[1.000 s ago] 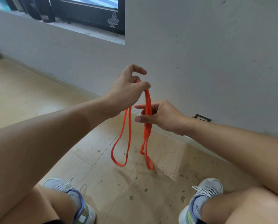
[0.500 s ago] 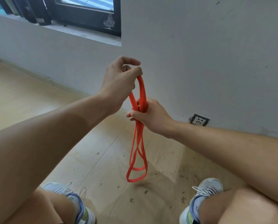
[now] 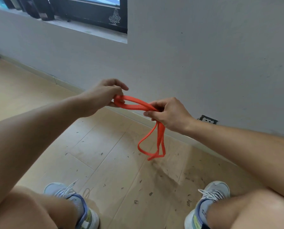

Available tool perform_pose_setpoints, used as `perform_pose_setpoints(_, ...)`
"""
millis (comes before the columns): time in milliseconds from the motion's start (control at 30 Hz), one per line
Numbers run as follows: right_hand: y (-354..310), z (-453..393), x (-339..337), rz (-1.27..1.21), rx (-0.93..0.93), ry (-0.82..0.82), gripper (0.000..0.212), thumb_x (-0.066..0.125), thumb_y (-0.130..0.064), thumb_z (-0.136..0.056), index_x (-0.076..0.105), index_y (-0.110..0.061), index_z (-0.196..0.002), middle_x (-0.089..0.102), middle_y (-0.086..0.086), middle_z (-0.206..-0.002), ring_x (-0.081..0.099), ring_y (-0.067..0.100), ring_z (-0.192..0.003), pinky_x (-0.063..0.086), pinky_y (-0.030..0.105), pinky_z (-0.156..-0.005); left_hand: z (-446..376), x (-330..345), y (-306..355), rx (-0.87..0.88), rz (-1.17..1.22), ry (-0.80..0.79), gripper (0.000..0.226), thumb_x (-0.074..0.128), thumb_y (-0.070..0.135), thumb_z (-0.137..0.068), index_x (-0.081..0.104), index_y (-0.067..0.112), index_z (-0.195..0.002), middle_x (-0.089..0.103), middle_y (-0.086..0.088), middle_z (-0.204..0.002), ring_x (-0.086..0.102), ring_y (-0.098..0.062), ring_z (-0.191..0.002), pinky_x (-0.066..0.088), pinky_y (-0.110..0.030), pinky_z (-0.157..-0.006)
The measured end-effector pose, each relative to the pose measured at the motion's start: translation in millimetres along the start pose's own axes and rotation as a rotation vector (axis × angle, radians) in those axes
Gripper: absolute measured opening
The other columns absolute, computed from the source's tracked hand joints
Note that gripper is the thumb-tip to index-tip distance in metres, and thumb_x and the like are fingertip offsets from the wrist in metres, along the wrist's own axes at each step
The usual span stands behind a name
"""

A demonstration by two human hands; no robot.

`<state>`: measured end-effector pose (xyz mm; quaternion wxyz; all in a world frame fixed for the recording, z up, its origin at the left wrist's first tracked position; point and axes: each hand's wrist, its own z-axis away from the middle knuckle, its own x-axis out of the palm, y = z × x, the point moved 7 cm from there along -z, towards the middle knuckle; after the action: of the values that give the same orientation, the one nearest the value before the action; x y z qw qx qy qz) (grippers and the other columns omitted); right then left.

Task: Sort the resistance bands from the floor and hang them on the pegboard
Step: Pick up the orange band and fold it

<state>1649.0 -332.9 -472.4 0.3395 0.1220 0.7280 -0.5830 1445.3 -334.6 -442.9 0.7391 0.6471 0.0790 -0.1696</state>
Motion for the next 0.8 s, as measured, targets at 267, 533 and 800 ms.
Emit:
perform_pose_setpoints(267, -12.4, 8.3, 22.7, 0.155, -0.074, -0.243, 0.02, 0.08, -0.025, -0.09, 0.075, -0.04, -0.078, 0.063, -0.021, -0.058, 0.056, 0.001, -0.055, 0.041, 0.014, -0.054, 11.1, 40.9, -14.6, -0.081, -0.645, -0.262, 0.071, 0.053, 0.083, -0.075, 0.063, 0.027, -0.118, 0.067, 0.001, -0.112, 0.065, -0.019, -0.1, 0.054, -0.041, -0.094)
perform_pose_setpoints(533, -9.4, 15.9, 31.5, 0.042, -0.026, -0.378, 0.016, 0.077, -0.022, -0.091, 0.079, -0.022, -0.107, 0.08, -0.007, -0.087, 0.076, 0.013, -0.083, 0.062, 0.028, -0.076, 20.1, 61.7, -35.8, -0.248, -0.441, -0.559, 0.057, 0.059, 0.059, -0.091, 0.071, 0.004, -0.098, 0.055, 0.001, -0.066, 0.052, -0.014, -0.061, 0.051, -0.031, -0.066)
perform_pose_setpoints(800, 5.5, 15.8, 40.0, -0.099, 0.047, -0.456, 0.026, 0.087, -0.012, -0.081, 0.074, -0.015, -0.104, 0.081, 0.005, -0.098, 0.078, 0.021, -0.091, 0.061, 0.044, -0.095, 20.7, 56.3, -20.5, -0.252, -0.45, -0.509, 0.045, 0.062, 0.051, -0.095, 0.079, 0.009, -0.092, 0.043, 0.003, -0.06, 0.039, -0.011, -0.053, 0.04, -0.027, -0.057)
